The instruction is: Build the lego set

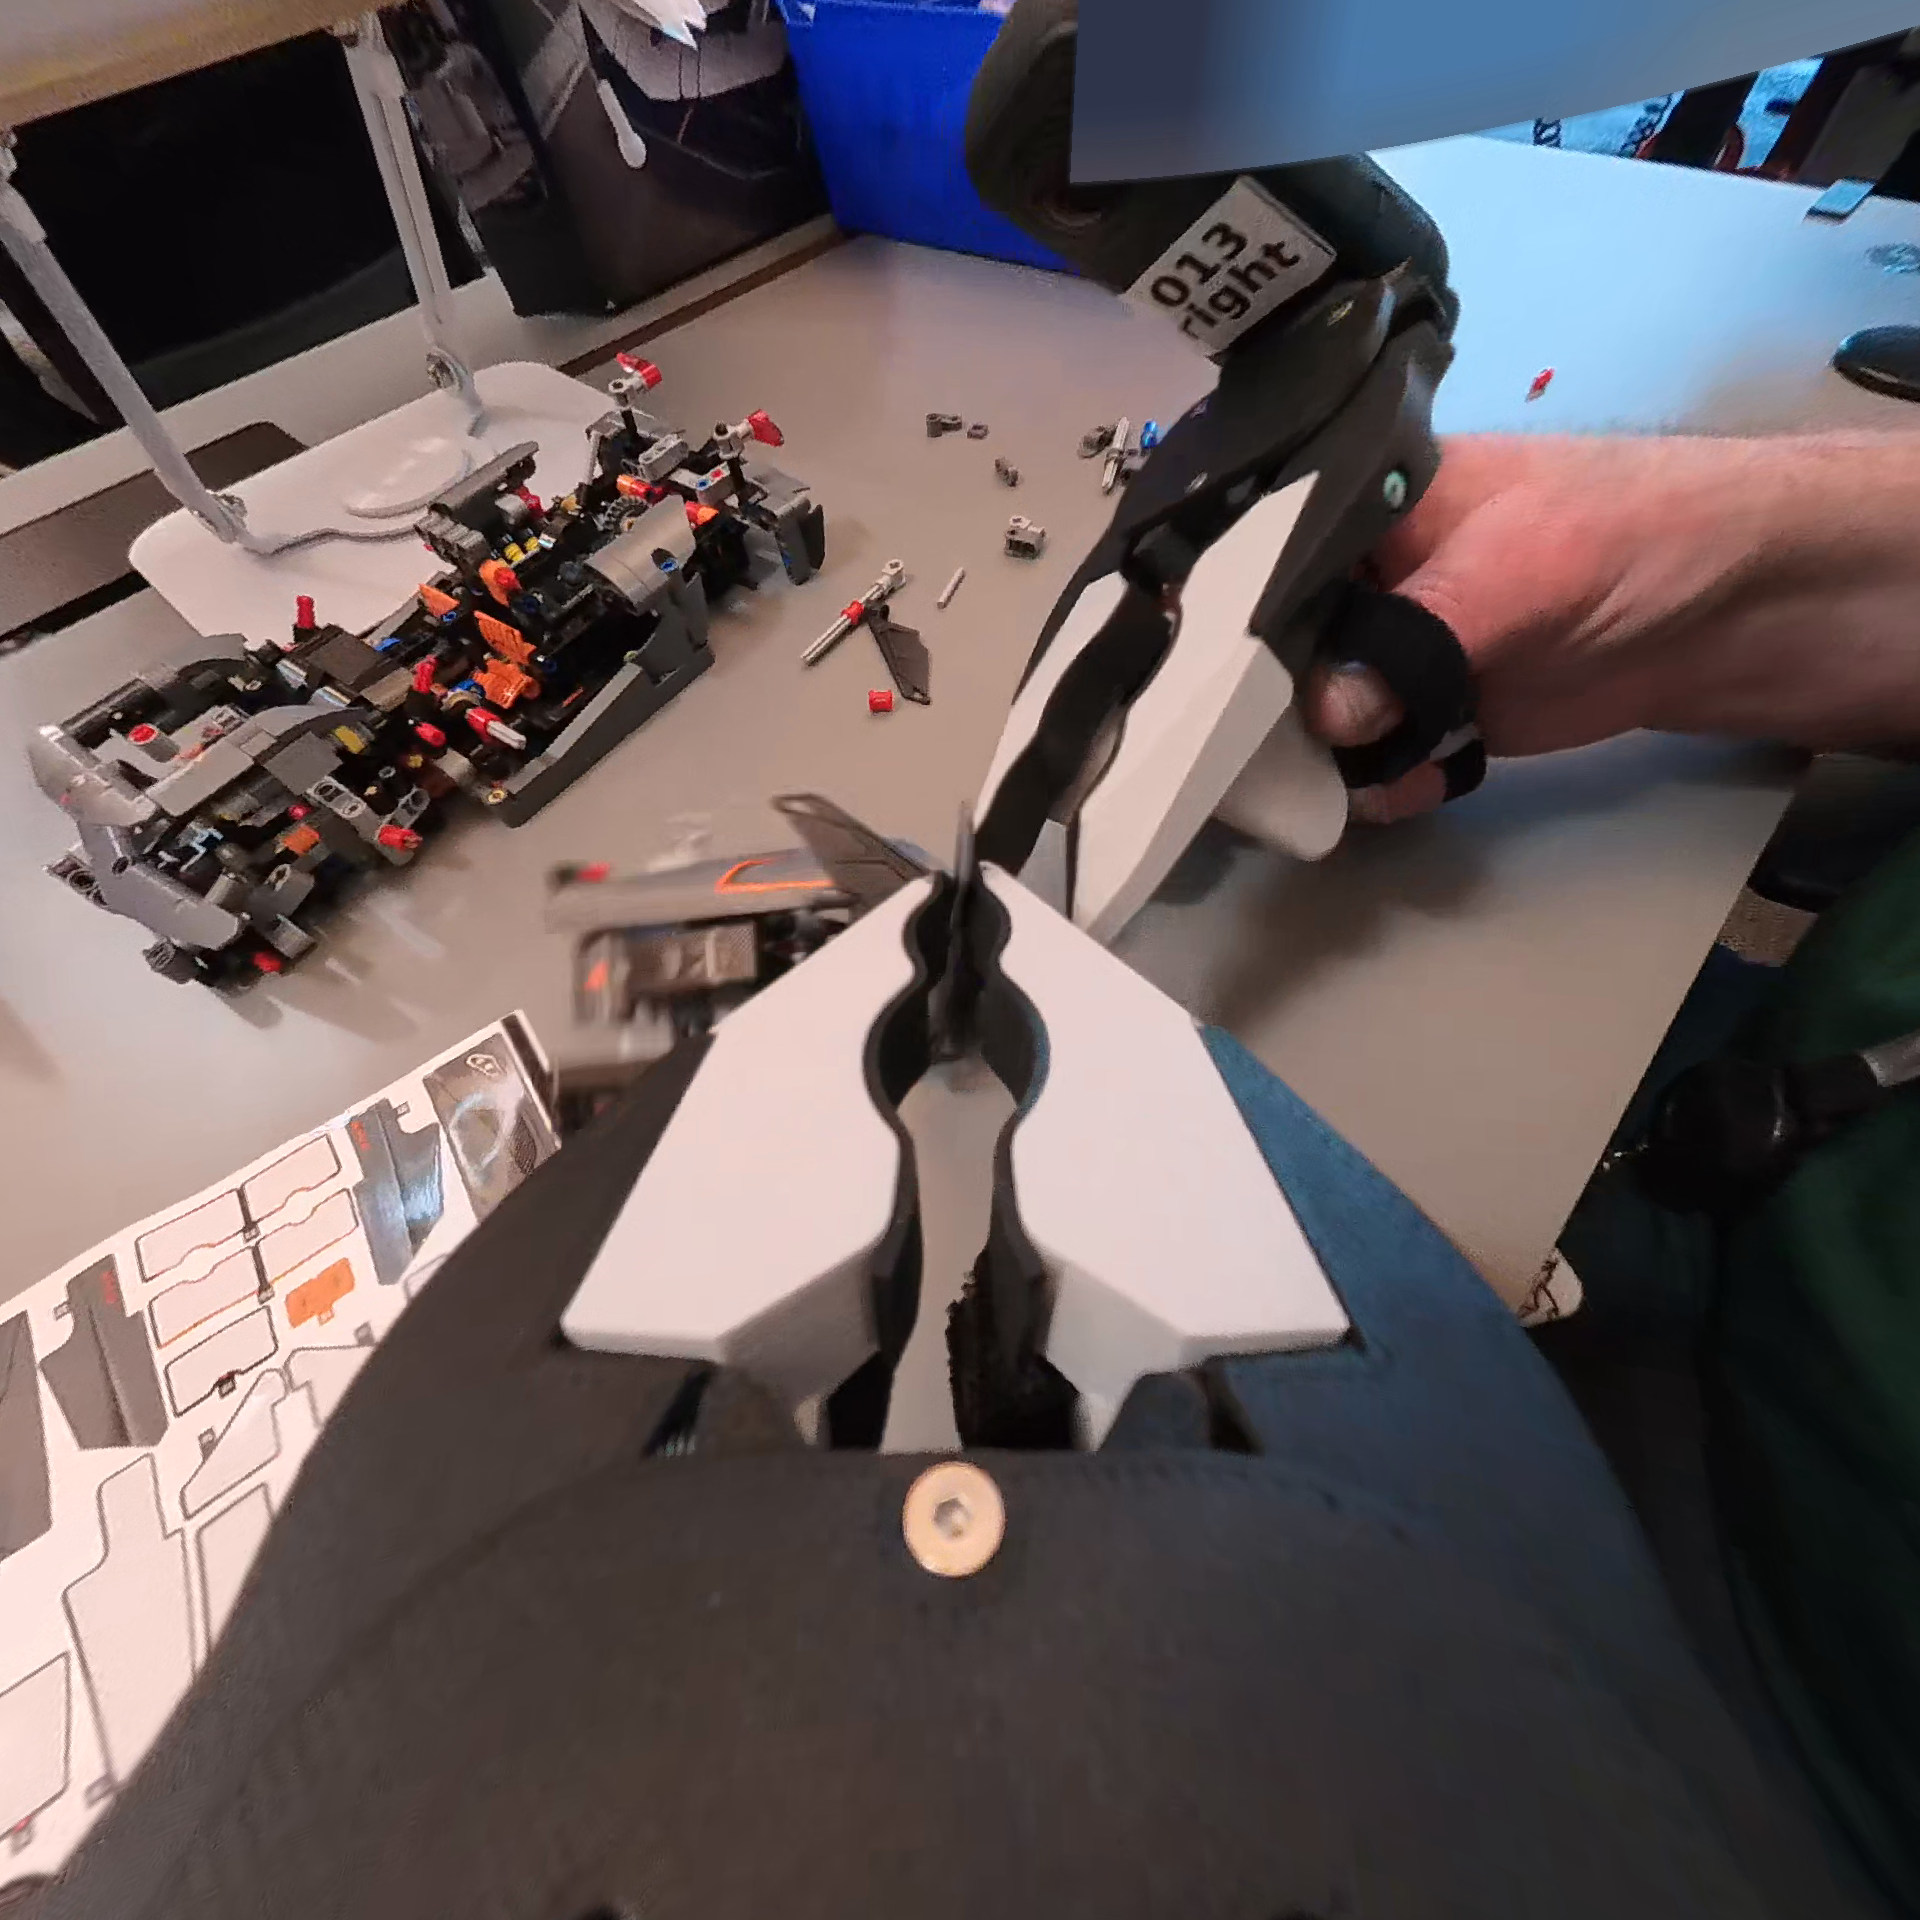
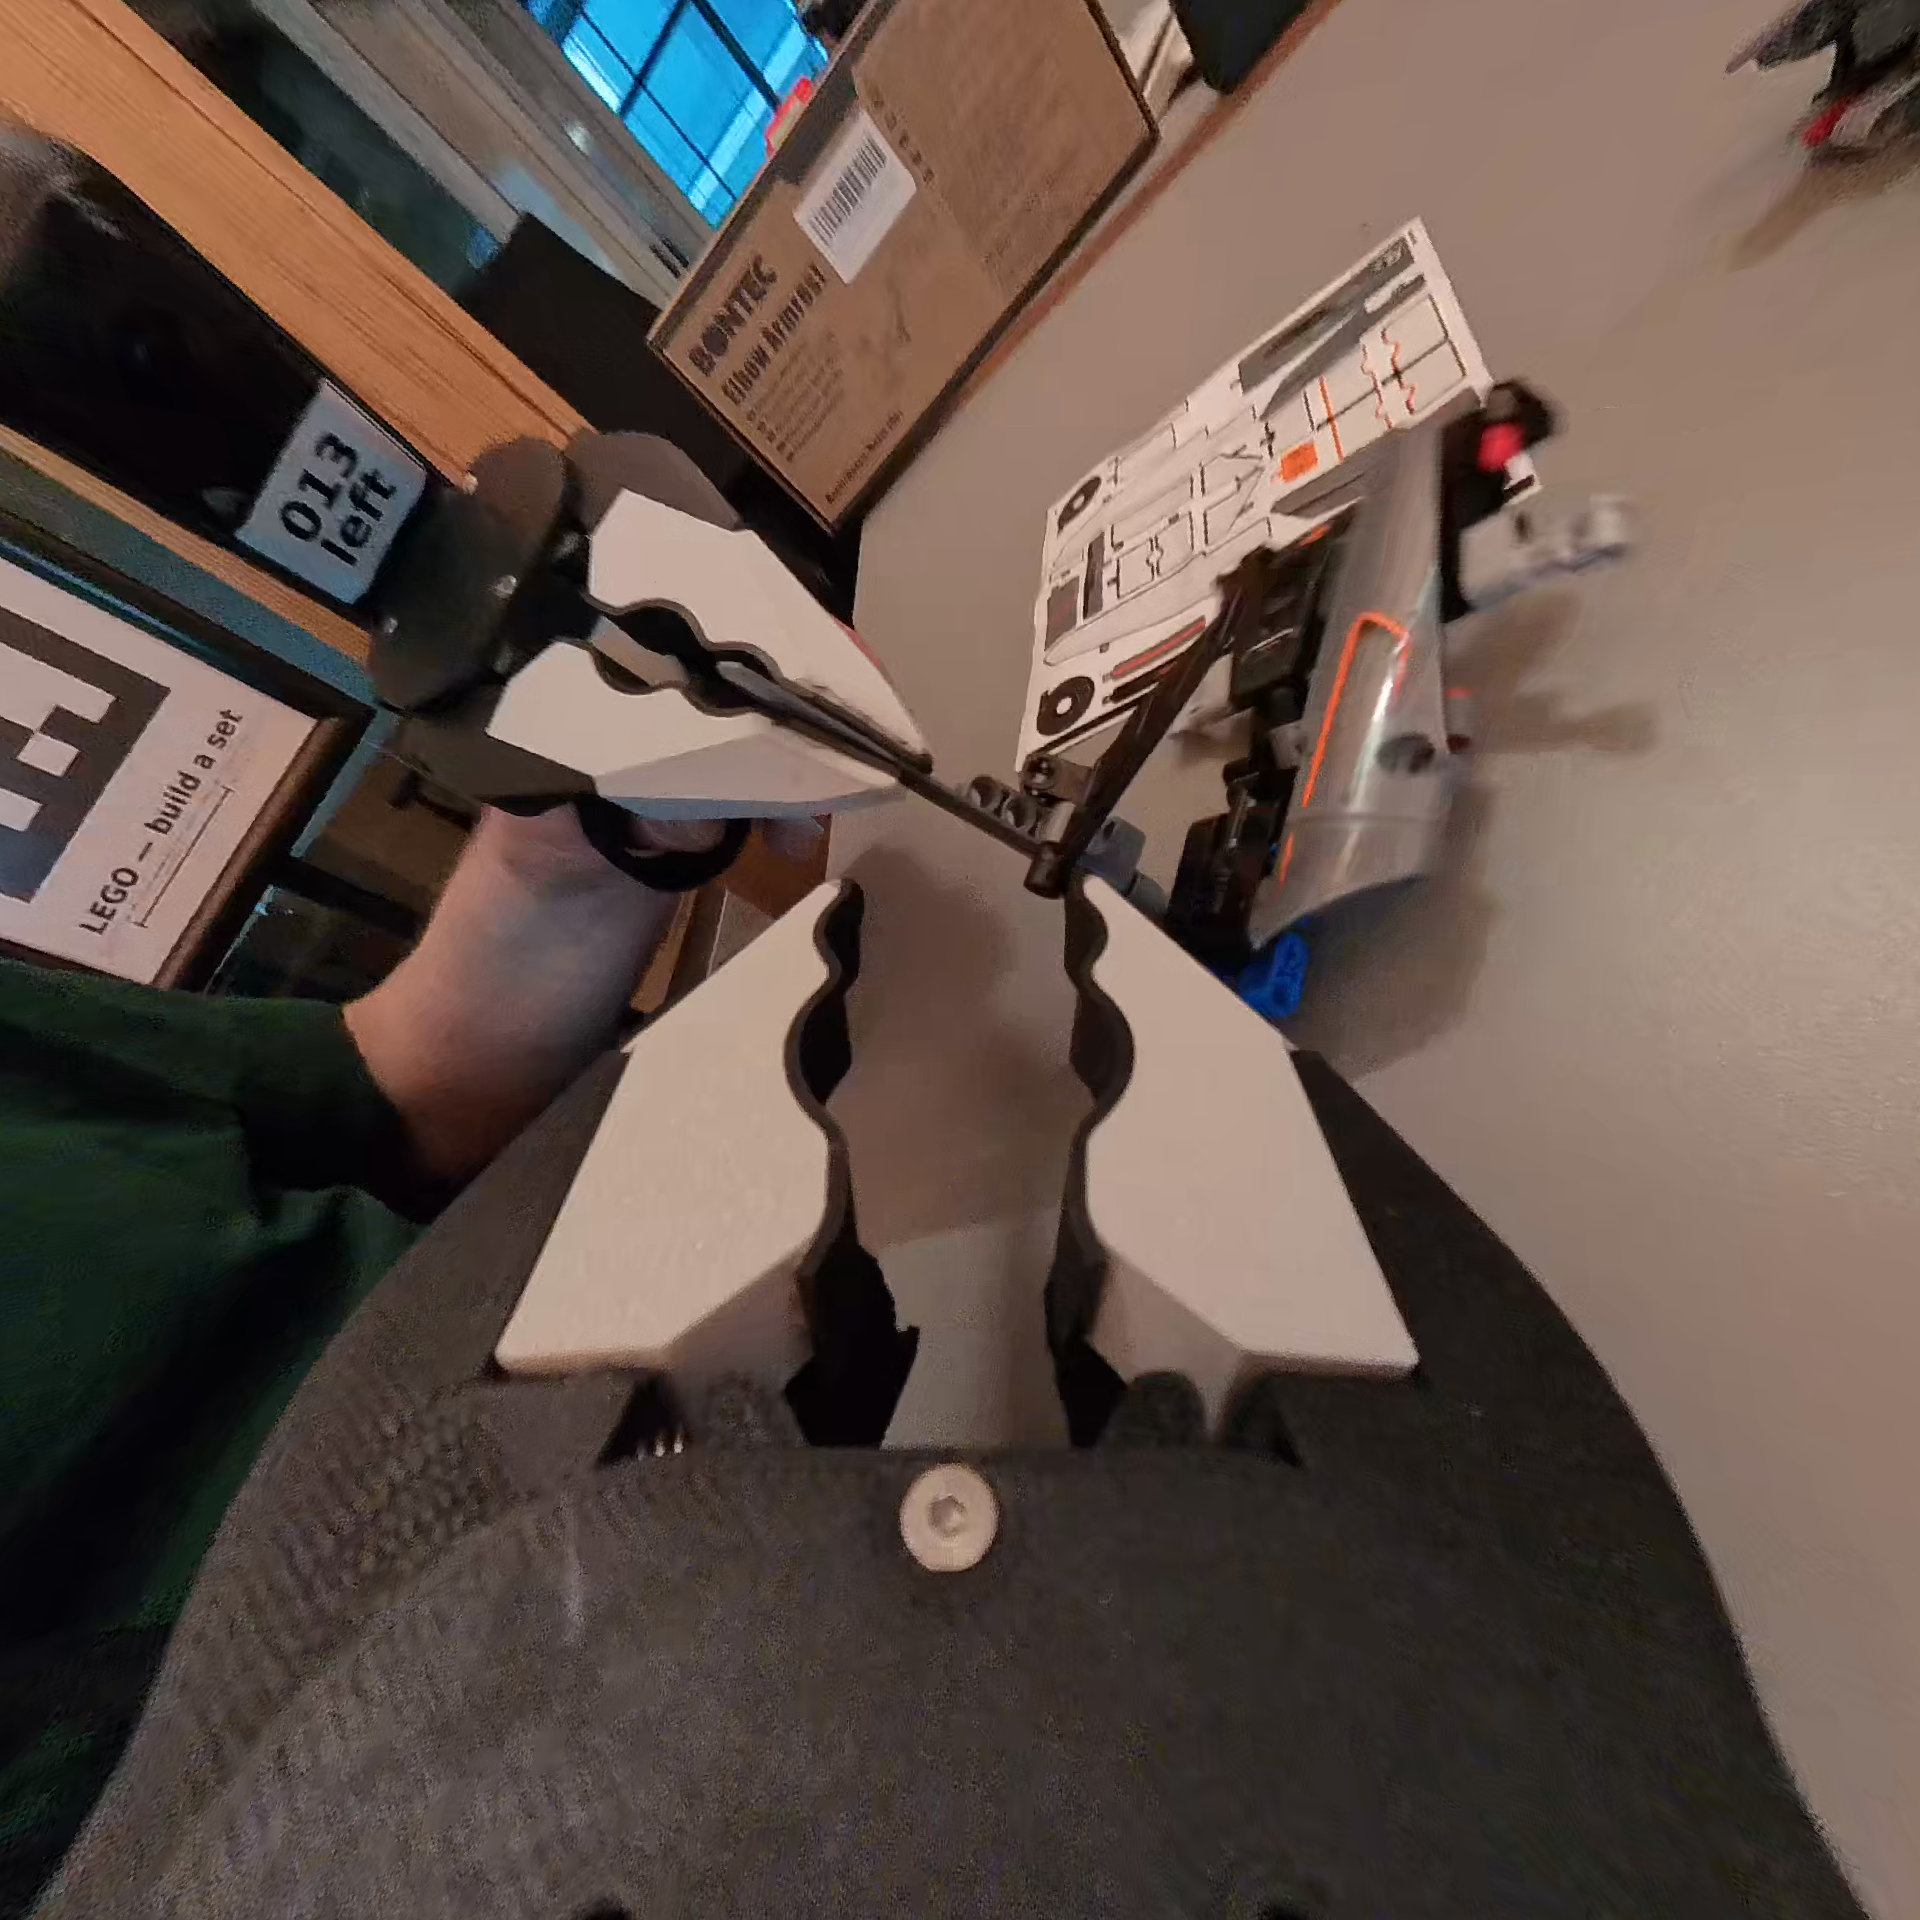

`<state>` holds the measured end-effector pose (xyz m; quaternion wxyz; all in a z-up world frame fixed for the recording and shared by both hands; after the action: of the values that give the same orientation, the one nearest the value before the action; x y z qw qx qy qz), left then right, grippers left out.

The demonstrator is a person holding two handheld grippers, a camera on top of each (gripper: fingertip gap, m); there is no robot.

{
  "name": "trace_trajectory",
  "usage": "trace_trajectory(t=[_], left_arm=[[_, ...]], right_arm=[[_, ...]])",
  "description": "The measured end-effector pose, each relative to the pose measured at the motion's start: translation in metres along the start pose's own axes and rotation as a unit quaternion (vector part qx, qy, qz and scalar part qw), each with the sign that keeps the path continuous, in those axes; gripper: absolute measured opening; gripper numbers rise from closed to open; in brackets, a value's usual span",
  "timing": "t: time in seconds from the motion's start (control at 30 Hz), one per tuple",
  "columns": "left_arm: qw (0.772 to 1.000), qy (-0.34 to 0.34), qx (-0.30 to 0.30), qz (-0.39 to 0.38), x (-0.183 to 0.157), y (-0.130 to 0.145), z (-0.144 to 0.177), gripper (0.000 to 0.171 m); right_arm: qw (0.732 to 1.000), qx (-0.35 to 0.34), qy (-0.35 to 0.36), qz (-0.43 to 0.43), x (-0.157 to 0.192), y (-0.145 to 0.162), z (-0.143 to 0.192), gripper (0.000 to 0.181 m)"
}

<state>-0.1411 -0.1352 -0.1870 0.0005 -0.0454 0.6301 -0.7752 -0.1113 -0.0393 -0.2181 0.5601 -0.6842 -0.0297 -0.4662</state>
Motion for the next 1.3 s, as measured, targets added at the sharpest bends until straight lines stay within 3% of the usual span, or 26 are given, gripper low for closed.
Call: trace_trajectory(t=[0.27,0.33,0.43,0.57,0.67,0.77,0.93,1.3], left_arm=[[1.0,0.004,-0.013,0.002,0.004,0.001,0.003,0.0],[1.0,0.006,-0.016,0.006,0.005,0.0,0.004,0.0],[1.0,0.018,-0.013,0.006,0.003,0.001,0.003,0.0],[1.0,0.018,-0.014,0.009,0.004,0.002,0.004,0.0],[1.0,0.026,-0.012,0.012,0.003,0.003,0.005,0.003],[1.0,0.0,-0.006,0.018,0.008,0.003,0.007,0.023],[0.999,-0.053,0.006,0.01,0.012,0.005,0.015,0.031],[0.995,-0.094,0.019,-0.025,0.015,0.007,0.022,0.028]], right_arm=[[0.993,0.019,0.025,0.117,0.007,-0.001,-0.006,0.039],[0.983,0.007,0.04,0.177,0.012,-0.006,-0.007,0.029],[0.977,0.012,0.049,0.205,0.016,-0.007,-0.01,0.029],[0.982,0.003,0.017,0.187,0.02,-0.008,-0.01,0.029],[0.982,0.042,0.017,0.181,0.014,-0.001,-0.013,0.034],[0.981,0.039,0.004,0.188,0.019,0.002,-0.018,0.036],[0.983,0.044,-0.009,0.176,0.023,0.006,-0.029,0.039],[0.983,0.053,-0.017,0.176,0.022,0.005,-0.041,0.042]])
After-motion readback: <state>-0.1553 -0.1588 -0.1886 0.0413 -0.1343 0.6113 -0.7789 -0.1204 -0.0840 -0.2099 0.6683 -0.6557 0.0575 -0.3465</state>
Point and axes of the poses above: each gripper's, where its closed fingertips meet, z back along the fingers, y out of its underside, x = y × z across the jaws, the point moved 6 cm from there along z, back along the fingers, and after that the axes turned 14 degrees about -x, right-handed, at the moved point
